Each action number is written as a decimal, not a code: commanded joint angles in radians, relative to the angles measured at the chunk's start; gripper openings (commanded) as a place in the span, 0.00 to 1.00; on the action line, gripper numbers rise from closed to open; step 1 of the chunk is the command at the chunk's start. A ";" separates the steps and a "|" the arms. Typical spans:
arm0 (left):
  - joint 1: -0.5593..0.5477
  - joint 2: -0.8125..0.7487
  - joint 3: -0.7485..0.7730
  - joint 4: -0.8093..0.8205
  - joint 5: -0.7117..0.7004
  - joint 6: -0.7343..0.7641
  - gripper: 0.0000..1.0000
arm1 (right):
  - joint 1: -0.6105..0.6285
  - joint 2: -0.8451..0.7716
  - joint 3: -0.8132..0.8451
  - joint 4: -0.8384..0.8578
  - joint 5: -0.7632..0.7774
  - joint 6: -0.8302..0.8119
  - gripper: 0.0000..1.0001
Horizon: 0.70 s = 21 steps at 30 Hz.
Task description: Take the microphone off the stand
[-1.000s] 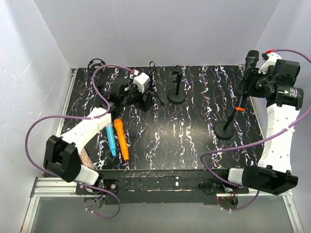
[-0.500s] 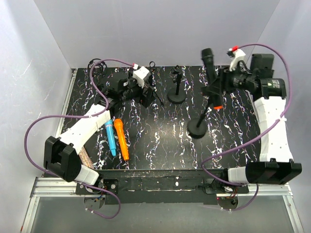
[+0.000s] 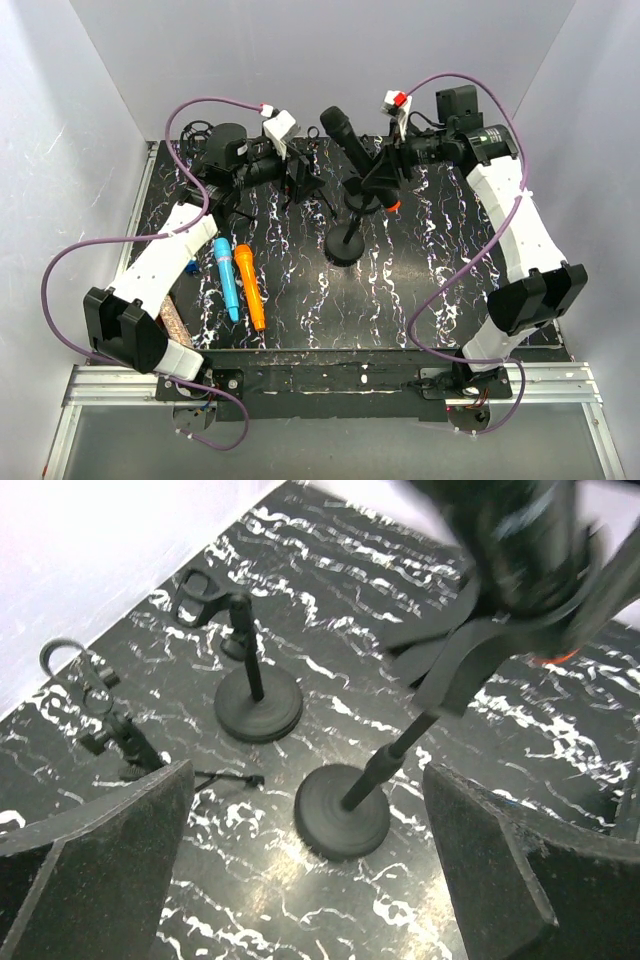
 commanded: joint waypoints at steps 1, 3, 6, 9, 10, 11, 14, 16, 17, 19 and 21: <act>0.016 -0.007 0.038 0.108 0.128 -0.093 0.98 | 0.035 0.010 0.057 0.040 -0.039 -0.065 0.22; 0.022 0.005 0.028 0.158 0.163 -0.140 0.98 | 0.047 0.018 0.048 0.038 -0.018 -0.065 0.24; 0.038 0.036 0.009 0.226 0.217 -0.213 0.98 | 0.064 0.018 0.023 0.038 0.002 -0.070 0.25; 0.038 0.071 0.007 0.333 0.230 -0.274 0.97 | 0.065 0.004 -0.021 0.055 0.001 -0.076 0.23; 0.036 0.086 0.023 0.342 0.238 -0.288 0.97 | 0.065 -0.001 -0.035 0.058 0.001 -0.080 0.23; 0.032 0.100 0.038 0.347 0.249 -0.291 0.97 | 0.065 -0.007 -0.047 0.061 0.002 -0.084 0.23; 0.032 0.129 0.073 0.352 0.295 -0.267 0.96 | 0.064 -0.021 -0.069 0.062 0.014 -0.096 0.24; 0.026 0.142 0.107 0.352 0.310 -0.254 0.95 | 0.065 -0.025 -0.072 0.061 0.027 -0.099 0.24; 0.022 0.152 0.127 0.347 0.321 -0.250 0.95 | 0.064 -0.027 -0.070 0.060 0.030 -0.097 0.26; 0.012 0.177 0.167 0.326 0.341 -0.219 0.92 | 0.065 -0.024 -0.064 0.098 0.040 -0.059 0.38; 0.004 0.192 0.182 0.315 0.349 -0.181 0.89 | 0.072 -0.016 -0.061 0.188 0.056 0.043 0.66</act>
